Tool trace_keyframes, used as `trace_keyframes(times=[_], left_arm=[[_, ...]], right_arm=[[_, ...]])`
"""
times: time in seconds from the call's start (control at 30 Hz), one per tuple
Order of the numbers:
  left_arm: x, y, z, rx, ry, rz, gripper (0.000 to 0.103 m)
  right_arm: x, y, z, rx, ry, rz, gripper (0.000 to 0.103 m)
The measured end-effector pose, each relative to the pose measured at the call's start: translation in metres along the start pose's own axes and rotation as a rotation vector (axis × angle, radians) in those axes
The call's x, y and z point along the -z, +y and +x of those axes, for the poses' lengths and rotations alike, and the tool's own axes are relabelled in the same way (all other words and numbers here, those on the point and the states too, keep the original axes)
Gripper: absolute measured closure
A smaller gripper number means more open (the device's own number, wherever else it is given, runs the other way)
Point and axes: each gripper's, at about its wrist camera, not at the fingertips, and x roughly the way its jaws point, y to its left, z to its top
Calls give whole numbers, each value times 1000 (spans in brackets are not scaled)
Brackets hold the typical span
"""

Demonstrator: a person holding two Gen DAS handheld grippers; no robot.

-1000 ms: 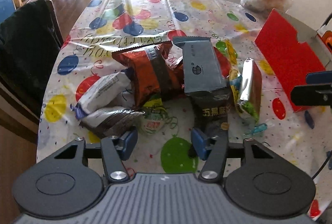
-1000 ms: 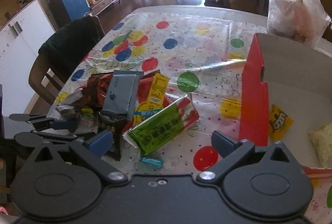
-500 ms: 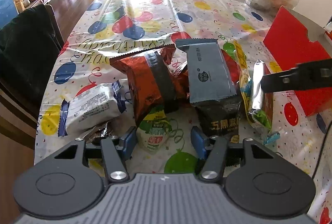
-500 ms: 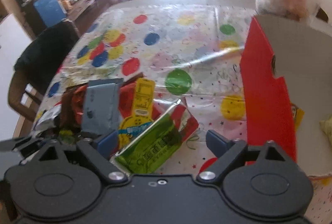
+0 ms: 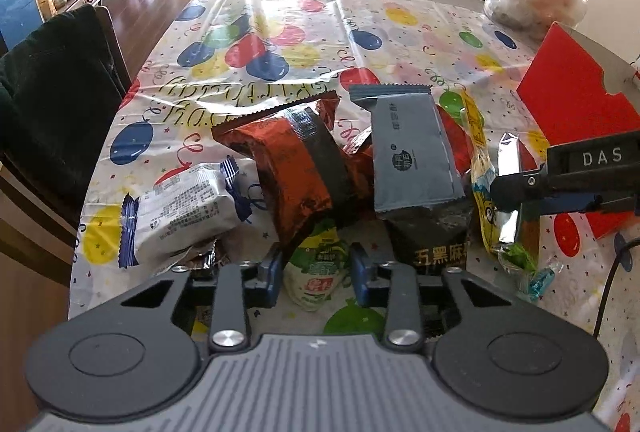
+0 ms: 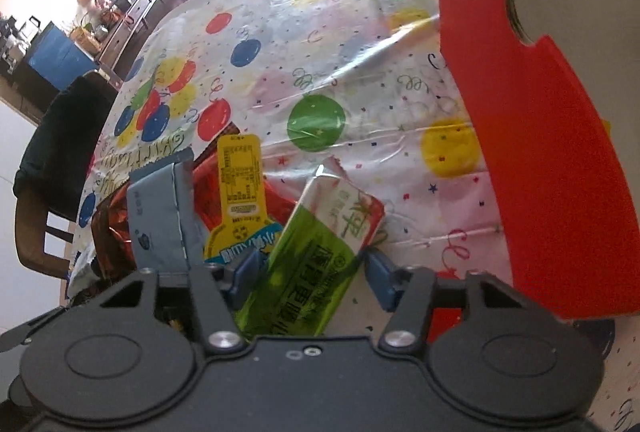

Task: Organize snacks
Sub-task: 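Grasp the green-capped yogurt bottle with left tool while right tool grasps green carton, then carry the yogurt bottle and green carton over the red box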

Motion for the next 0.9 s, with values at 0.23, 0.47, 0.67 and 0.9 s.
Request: trace_keyframes(times=[0.23, 0.47, 0.67, 0.9], left_arm=[[2, 3, -3, 6, 11, -28, 72], [7, 4, -11, 14, 14, -45, 72], [12, 2, -22, 22, 4, -50, 72], [13, -5, -43, 44, -10, -54, 72]], right_arm=[[7, 0, -6, 16, -20, -33, 59], [15, -6, -15, 22, -36, -43, 60], [25, -8, -35, 18, -63, -72, 60], [33, -11, -69, 12, -87, -121, 60]])
